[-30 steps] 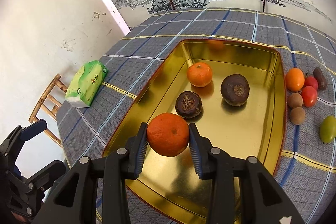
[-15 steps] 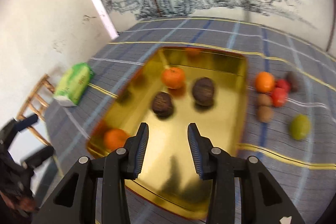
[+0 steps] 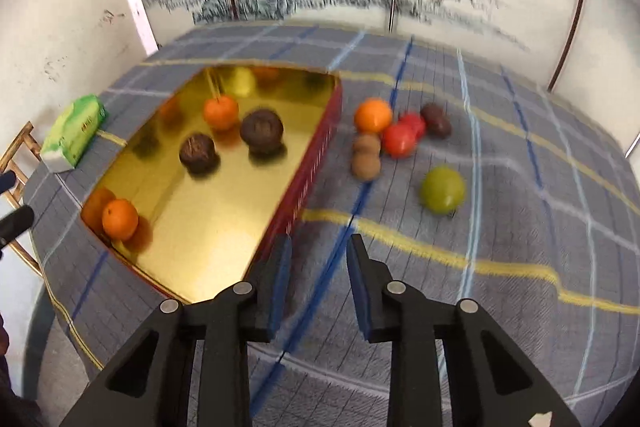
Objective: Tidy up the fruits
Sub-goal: 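Move both grippers back toward the remaining fruits beside the tin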
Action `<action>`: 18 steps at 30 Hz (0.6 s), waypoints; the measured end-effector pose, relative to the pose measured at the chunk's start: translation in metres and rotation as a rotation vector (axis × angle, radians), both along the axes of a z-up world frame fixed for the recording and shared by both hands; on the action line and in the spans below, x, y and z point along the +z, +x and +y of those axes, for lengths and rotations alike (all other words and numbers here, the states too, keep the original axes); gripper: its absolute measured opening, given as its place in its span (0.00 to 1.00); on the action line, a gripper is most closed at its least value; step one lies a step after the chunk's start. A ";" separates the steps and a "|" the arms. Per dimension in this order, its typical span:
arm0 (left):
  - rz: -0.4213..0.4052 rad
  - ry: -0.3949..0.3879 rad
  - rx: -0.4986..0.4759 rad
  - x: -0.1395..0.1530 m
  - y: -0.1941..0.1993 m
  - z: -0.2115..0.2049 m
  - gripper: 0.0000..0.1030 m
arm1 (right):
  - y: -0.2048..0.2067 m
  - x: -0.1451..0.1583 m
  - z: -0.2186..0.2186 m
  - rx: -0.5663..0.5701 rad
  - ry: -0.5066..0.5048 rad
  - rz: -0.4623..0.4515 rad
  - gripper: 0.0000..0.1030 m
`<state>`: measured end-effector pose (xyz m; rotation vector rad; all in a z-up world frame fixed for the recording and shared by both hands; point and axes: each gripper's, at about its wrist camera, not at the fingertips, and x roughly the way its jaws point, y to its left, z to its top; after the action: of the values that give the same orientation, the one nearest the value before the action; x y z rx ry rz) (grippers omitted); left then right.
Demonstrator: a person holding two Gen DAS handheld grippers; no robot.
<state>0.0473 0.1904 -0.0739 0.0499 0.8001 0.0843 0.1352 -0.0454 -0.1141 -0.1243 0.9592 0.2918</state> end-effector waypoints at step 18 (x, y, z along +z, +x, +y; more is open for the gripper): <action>-0.043 -0.060 -0.263 0.042 0.021 -0.054 0.98 | -0.025 -0.003 -0.059 -0.010 0.109 -0.080 0.17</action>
<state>0.0684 0.1364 -0.0316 0.0964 0.7469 -0.1868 0.1099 -0.1043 -0.1172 -0.0311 0.8623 0.3268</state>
